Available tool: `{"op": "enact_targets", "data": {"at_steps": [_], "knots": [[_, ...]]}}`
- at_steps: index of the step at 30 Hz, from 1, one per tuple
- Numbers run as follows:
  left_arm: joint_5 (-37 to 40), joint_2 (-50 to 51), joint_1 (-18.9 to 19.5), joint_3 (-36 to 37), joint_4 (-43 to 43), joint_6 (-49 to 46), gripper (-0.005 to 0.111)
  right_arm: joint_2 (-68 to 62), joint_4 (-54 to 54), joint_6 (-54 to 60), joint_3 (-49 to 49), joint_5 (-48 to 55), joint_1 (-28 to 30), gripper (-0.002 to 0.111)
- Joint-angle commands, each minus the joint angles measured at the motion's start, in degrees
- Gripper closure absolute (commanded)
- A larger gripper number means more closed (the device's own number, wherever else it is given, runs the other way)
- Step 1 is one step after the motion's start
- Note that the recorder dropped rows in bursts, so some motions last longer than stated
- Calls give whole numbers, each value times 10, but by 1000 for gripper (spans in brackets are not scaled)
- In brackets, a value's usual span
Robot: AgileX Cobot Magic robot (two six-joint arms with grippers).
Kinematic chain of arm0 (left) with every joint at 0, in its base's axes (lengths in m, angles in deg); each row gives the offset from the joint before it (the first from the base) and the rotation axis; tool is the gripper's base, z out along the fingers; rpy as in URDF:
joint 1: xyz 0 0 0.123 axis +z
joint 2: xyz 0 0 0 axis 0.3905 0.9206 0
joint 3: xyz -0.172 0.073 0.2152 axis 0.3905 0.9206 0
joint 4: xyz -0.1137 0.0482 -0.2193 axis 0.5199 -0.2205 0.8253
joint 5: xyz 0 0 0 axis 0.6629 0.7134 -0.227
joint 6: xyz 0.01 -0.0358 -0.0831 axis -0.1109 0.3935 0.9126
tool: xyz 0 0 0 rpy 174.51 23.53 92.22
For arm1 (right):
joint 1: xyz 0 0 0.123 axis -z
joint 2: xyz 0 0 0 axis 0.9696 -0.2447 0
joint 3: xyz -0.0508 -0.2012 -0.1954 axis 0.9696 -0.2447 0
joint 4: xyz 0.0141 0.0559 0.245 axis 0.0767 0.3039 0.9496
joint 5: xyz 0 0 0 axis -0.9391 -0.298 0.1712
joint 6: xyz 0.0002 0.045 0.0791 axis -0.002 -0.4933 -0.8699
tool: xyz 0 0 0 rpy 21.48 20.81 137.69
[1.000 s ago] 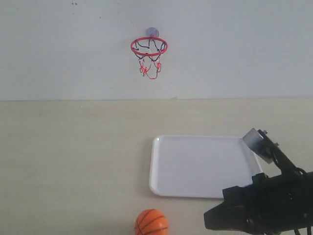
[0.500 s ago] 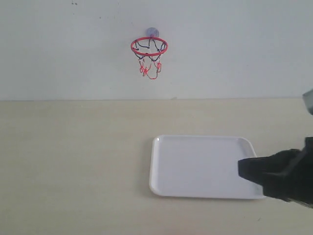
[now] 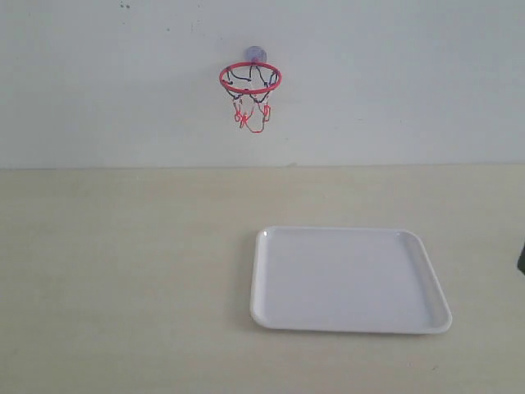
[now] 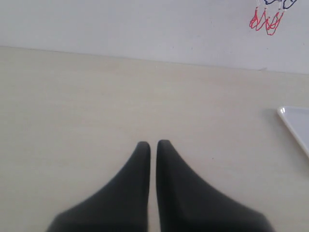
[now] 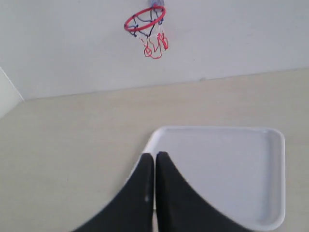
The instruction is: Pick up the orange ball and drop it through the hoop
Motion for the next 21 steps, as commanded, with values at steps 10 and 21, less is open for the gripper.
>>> {"op": "enact_targets", "data": {"at_steps": [10, 21], "knots": [[-4, -1, 1, 2, -1, -3, 103, 111, 8, -19, -57, -8, 1, 108], [-4, -1, 1, 2, -1, -3, 103, 134, 8, -118, -57, 4, 1, 108]]}}
